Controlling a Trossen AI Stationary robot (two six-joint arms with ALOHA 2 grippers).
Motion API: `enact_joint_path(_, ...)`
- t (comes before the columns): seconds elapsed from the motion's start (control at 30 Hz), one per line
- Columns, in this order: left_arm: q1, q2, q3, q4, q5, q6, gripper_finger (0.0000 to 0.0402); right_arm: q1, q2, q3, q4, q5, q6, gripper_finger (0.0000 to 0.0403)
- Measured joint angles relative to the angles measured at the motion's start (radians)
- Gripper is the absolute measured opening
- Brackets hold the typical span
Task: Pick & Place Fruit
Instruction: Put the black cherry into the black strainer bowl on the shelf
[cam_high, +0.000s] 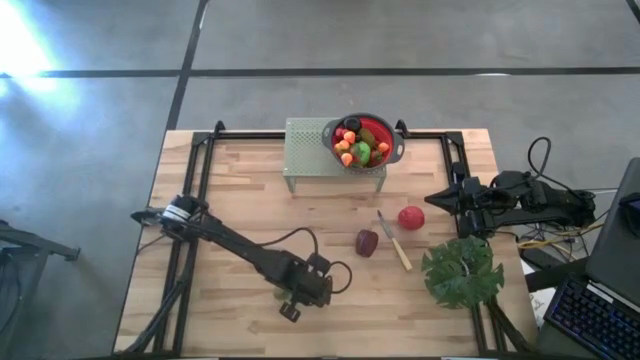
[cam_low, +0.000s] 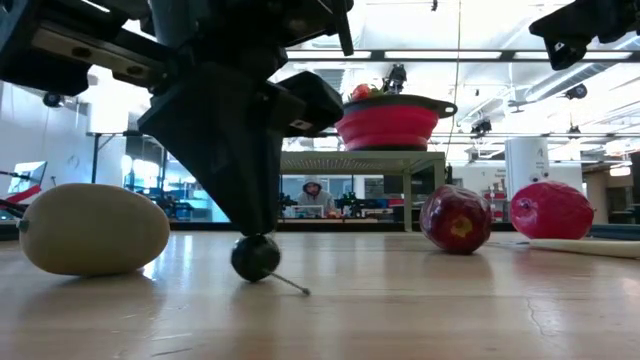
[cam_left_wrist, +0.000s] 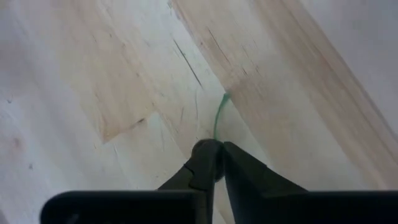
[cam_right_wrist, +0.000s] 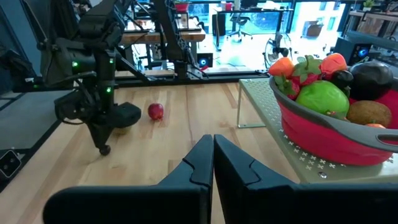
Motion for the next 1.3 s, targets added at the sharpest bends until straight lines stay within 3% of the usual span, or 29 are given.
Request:
enact_joint_path(0.3,0.000,0.000,-0.006,0.000,-0.001,0.001,0.0034,0.000,0.000,0.000,0.000,0.000,0.000,0.0008)
enact_joint_path(0.63,-0.001,-0.002,0.028,-0.004,-0.001,-0.006,0.0127,0.000,0.000,0.000,0.000,0.000,0.000,0.0008)
enact_joint_path(0.83,-0.002,-0.002,0.026,-0.106,-0.002,-0.009,0.0166,0.000,0.000,0.000,0.000,0.000,0.000,0.0008)
enact_joint_path(1.3,0.001,0.030,-0.012,-0.051,-0.052,0.082,0.0168,0.000,0.000,0.000,0.000,0.000,0.000,0.0008)
